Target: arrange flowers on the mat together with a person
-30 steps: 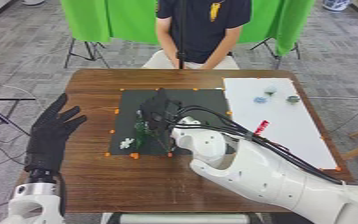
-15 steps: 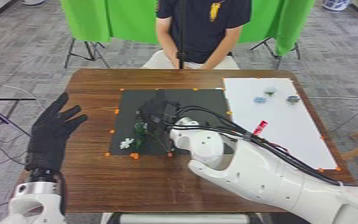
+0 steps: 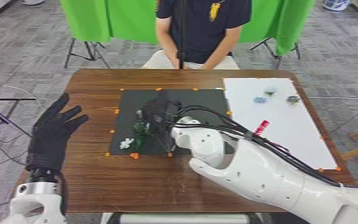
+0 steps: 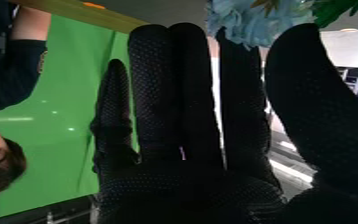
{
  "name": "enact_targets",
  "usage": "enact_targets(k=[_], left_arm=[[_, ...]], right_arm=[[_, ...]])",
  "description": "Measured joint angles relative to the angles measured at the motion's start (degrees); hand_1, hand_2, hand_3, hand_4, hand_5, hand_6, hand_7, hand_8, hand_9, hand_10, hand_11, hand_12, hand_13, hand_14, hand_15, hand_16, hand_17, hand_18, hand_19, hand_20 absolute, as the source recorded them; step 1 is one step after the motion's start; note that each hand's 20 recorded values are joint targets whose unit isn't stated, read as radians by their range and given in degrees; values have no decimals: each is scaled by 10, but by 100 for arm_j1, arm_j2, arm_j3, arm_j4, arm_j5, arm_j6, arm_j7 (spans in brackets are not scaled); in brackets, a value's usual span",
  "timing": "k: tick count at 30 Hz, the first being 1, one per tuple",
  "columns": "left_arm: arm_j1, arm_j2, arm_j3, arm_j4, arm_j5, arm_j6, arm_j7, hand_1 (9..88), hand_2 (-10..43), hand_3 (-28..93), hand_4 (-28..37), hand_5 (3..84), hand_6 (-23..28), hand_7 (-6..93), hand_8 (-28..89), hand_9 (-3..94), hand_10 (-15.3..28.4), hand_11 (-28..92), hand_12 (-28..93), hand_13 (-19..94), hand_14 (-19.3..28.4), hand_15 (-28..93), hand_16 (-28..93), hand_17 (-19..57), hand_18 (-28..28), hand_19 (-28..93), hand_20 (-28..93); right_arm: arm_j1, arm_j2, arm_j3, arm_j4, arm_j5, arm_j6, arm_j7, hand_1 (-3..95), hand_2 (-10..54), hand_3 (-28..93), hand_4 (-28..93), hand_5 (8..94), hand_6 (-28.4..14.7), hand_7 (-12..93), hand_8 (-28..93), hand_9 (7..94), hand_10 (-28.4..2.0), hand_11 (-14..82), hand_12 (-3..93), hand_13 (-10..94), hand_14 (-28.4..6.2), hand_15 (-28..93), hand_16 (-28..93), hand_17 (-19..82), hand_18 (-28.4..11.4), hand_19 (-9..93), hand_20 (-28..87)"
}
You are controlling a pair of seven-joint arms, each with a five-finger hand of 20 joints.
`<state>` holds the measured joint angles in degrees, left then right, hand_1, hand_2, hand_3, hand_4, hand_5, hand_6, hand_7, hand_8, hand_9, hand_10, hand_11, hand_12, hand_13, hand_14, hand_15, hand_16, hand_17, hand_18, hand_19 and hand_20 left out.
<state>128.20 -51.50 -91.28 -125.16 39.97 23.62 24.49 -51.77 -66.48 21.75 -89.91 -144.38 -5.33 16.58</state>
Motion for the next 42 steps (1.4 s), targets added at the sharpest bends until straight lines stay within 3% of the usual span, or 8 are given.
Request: enact_targets(k=[21, 27, 33, 42], left_arm=[[103, -21, -16, -13, 0, 10, 4, 252, 40, 819, -233, 339, 41, 134, -101, 365, 170, 235, 94, 278, 254, 467, -71, -92, 224, 462, 139], [172, -23, -7, -15, -54, 38, 107, 235, 51, 810, -256, 339, 40, 134, -100, 366, 171, 236, 95, 278, 254, 468, -71, -92, 225, 462, 139], [202, -10, 41, -14, -124, 75, 228, 204, 57, 803, -278, 340, 40, 134, -100, 366, 172, 234, 94, 278, 256, 467, -71, -93, 225, 461, 139], [344, 36, 42, -6, -232, 81, 436, 176, 63, 781, -282, 343, 39, 131, -99, 370, 174, 231, 96, 278, 256, 462, -68, -93, 230, 466, 148]], right_arm=[[-1, 14, 233, -422, 437, -282, -87, 330, -95, 797, -283, 584, 30, 194, -144, 578, -121, 418, 194, 529, -111, 643, 146, 119, -187, 658, 288], [-119, -4, 570, -634, 921, -489, -127, 292, -95, 809, -278, 564, 20, 183, -139, 562, -130, 385, 186, 507, -128, 641, 142, 113, -193, 657, 295], [-717, -13, 1738, -1309, 2636, -1211, 89, 255, -72, 801, -258, 549, 4, 160, -126, 555, -154, 288, 168, 487, -150, 604, 123, 103, -204, 634, 289], [-2090, 108, 3933, -2425, 5058, -796, 612, 208, -14, 792, -259, 500, -2, 140, -114, 512, -164, 215, 161, 423, -179, 525, 107, 65, -211, 575, 252]])
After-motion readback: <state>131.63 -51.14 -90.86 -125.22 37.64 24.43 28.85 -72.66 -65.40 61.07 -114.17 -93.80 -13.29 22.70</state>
